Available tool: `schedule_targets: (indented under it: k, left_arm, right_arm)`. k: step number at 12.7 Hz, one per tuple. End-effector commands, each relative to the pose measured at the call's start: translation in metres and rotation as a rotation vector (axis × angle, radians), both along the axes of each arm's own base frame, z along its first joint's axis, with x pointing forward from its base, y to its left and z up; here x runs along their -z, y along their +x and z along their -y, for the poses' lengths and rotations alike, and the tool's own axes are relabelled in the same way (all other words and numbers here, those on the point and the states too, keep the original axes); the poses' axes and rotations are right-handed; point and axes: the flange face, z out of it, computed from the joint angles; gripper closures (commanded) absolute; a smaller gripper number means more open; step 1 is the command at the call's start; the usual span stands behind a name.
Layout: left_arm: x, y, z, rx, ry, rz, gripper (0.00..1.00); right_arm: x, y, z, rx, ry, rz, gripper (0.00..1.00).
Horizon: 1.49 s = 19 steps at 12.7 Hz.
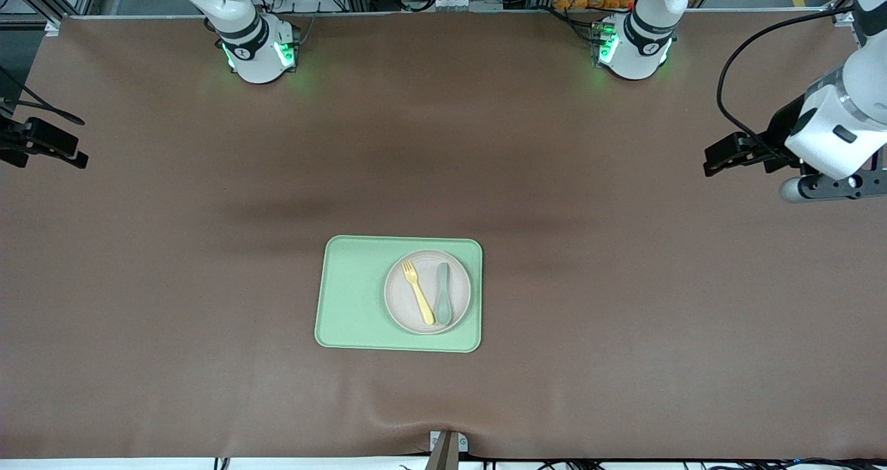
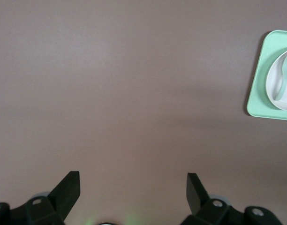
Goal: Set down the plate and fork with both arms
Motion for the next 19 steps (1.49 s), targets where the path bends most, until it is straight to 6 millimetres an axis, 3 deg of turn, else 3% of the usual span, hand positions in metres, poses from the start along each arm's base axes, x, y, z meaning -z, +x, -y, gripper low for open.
schedule_targets:
  k: [1,7,10,14,17,19]
  left_arm:
    - [-0.001,-0.022,-0.006,0.018,0.029,0.031,0.00]
    - [-0.007,-0.057,-0.019,0.063,0.043,0.089,0.00]
    - [-0.016,-0.053,-0.042,0.026,0.036,0.099,0.00]
    - [-0.020,-0.051,-0.043,0.022,0.033,0.080,0.00]
    - [-0.017,-0.050,-0.043,0.022,0.038,0.071,0.00]
    - [-0.020,-0.049,-0.041,0.025,0.044,0.078,0.00]
  right_arm:
    - [-0.002,-0.002,0.006,-0.004,0.019,-0.001,0.00]
    - [0.004,0.006,-0.006,-0.017,0.080,0.010,0.00]
    - [0.038,0.033,-0.028,-0.030,0.179,-0.004,0.00]
    - [0.091,0.075,-0.116,-0.140,0.158,0.047,0.00]
    - [0.147,0.097,-0.166,-0.187,0.158,0.043,0.00]
    - [0.181,0.115,-0.199,-0.093,0.154,0.049,0.00]
